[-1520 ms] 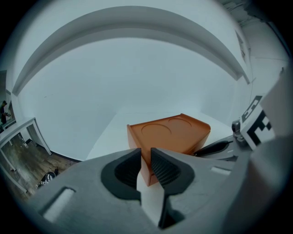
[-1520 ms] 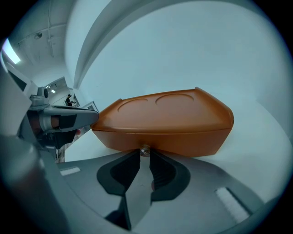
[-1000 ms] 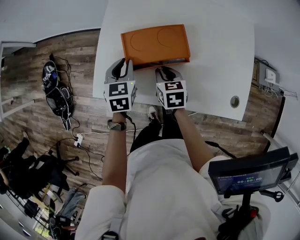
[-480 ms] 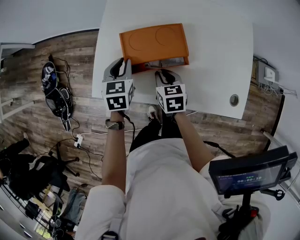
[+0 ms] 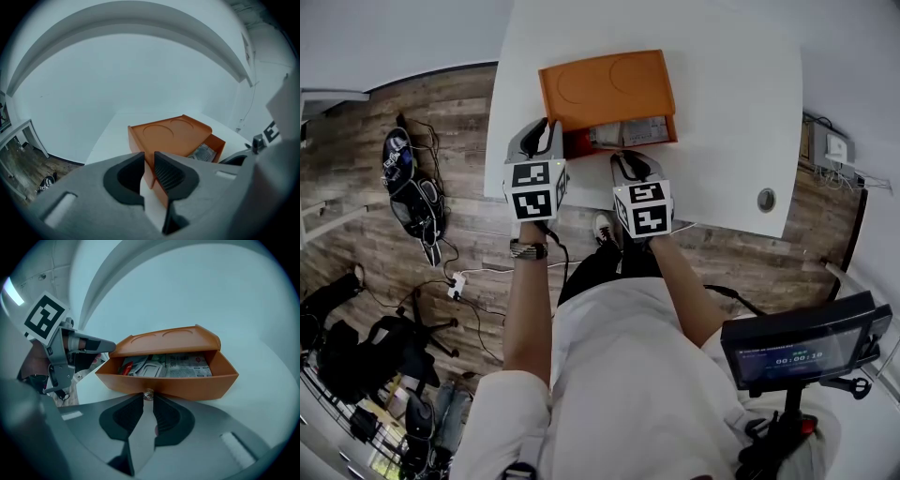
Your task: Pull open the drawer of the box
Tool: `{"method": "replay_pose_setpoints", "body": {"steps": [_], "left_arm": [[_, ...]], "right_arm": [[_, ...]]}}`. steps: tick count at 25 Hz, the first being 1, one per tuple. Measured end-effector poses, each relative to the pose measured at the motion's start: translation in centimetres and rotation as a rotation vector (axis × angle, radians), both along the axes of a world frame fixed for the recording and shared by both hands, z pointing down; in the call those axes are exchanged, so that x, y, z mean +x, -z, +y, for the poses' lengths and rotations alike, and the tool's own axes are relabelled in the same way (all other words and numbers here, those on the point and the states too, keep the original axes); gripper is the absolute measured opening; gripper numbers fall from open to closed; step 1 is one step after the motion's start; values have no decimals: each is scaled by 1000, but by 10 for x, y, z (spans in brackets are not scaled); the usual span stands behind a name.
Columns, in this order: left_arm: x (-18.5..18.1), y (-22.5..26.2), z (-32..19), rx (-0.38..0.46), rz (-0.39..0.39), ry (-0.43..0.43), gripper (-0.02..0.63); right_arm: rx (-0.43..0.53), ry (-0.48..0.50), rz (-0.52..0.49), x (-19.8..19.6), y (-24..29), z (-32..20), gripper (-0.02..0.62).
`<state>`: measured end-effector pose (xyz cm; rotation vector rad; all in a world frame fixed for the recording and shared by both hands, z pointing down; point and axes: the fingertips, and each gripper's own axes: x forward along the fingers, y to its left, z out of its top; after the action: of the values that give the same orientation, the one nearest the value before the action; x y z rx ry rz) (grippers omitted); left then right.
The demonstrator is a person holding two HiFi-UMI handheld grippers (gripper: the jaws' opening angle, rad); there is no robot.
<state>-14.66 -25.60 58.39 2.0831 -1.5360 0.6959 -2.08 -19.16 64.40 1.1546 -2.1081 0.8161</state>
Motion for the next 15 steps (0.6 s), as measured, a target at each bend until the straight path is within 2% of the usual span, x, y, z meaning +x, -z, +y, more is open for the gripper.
{"method": "replay_pose_setpoints", "body": {"steps": [15], "left_arm": [[-3,-6,-6,-14,-7,-4,71]], "right_arm": [[-24,2,-5,2,-7,19,69]]}}
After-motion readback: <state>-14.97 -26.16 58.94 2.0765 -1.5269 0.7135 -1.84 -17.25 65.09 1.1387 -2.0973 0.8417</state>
